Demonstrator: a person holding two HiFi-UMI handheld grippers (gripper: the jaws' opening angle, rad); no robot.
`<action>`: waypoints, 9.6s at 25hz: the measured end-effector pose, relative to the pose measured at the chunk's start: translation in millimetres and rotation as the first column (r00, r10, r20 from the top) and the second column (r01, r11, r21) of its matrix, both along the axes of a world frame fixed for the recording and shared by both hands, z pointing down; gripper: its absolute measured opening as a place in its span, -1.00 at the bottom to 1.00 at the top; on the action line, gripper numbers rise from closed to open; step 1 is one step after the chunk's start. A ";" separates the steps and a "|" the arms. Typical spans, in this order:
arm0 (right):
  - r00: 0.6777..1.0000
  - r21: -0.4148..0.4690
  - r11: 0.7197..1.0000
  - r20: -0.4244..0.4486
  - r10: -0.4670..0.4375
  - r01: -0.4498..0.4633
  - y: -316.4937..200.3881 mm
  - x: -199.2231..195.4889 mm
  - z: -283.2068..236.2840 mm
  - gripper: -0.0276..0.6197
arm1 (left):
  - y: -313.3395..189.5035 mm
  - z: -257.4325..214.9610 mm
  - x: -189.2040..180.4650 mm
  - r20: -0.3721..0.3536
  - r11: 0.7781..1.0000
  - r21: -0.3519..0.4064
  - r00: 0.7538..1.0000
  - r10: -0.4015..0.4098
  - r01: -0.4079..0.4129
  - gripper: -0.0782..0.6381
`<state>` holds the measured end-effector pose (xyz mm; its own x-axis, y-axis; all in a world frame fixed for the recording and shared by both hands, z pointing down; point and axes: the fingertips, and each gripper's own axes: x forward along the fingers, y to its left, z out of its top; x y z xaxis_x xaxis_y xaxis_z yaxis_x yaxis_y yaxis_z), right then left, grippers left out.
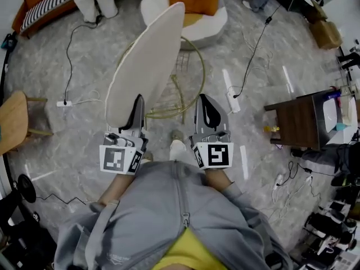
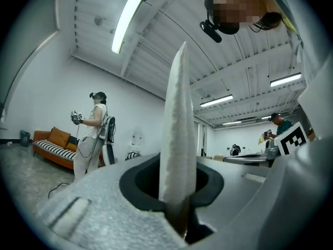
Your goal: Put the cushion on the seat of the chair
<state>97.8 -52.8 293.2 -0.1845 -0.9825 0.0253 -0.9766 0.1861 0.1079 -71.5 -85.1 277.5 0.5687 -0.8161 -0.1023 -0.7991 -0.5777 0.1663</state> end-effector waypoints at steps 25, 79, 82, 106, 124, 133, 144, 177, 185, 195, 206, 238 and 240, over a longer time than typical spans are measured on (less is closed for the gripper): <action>0.920 -0.282 0.884 0.236 -0.313 0.373 -79.7 27.9 102.9 -0.36 | -52.9 27.4 61.7 -0.324 0.996 -0.069 0.942 -0.082 0.063 -0.61; 0.802 -0.374 0.797 0.557 -0.217 0.475 -50.3 59.1 182.9 -0.81 | -45.9 188.1 46.2 -0.343 0.906 -0.405 0.939 -0.027 -0.122 -0.25; 0.816 -0.371 0.801 0.528 -0.234 0.469 -51.8 62.2 177.6 -0.81 | -40.3 195.6 46.5 -0.359 0.894 -0.422 0.933 -0.015 -0.148 -0.23; 0.902 -0.538 0.754 0.398 -0.167 0.377 -66.2 92.5 250.1 -0.82 | -31.4 278.4 46.5 -0.294 0.791 -0.582 0.956 0.015 -0.192 -0.35; 0.943 -0.693 0.653 0.318 -0.102 0.305 -91.0 94.4 380.9 -0.81 | -49.5 403.3 50.8 -0.240 0.712 -0.685 0.971 -0.022 -0.153 -0.37; 0.955 -0.731 0.629 0.291 -0.062 0.264 -102.3 93.9 422.8 -0.81 | -62.3 444.0 50.2 -0.228 0.684 -0.715 0.973 -0.032 -0.145 -0.37; 0.974 -0.808 0.550 0.222 -0.047 0.211 -102.1 85.4 469.6 -0.81 | -60.4 492.1 44.1 -0.184 0.603 -0.789 0.982 -0.050 -0.117 -0.36; 0.995 -0.903 0.424 0.092 0.044 0.064 -65.1 71.7 488.9 -0.58 | -10.0 520.1 36.1 0.062 0.351 -0.934 0.998 -0.025 0.066 -0.59; 0.996 -0.850 0.522 0.087 -0.003 0.075 -76.0 55.2 417.9 -0.91 | -43.0 430.6 54.2 0.147 0.563 -0.824 0.982 0.114 0.058 -0.76; 0.996 -0.630 0.772 0.059 -0.060 0.084 -121.6 42.7 254.1 -0.91 | -88.8 262.7 50.0 0.207 0.810 -0.577 0.978 0.023 0.103 -0.76; 0.991 -0.333 0.934 0.086 -0.105 0.128 -124.0 28.5 91.5 -0.91 | -91.9 95.7 37.1 0.209 0.952 -0.265 0.973 -0.099 0.154 -0.76; 0.981 -0.020 0.982 0.044 -0.189 0.190 -107.8 40.2 -32.0 -0.92 | -69.5 -24.0 56.4 0.194 0.977 0.014 0.958 -0.210 0.211 -0.76; 0.981 -0.020 0.981 0.044 -0.191 0.192 -104.4 44.6 -30.6 -0.92 | -66.6 -23.7 62.9 0.193 0.978 0.016 0.959 -0.208 0.208 -0.76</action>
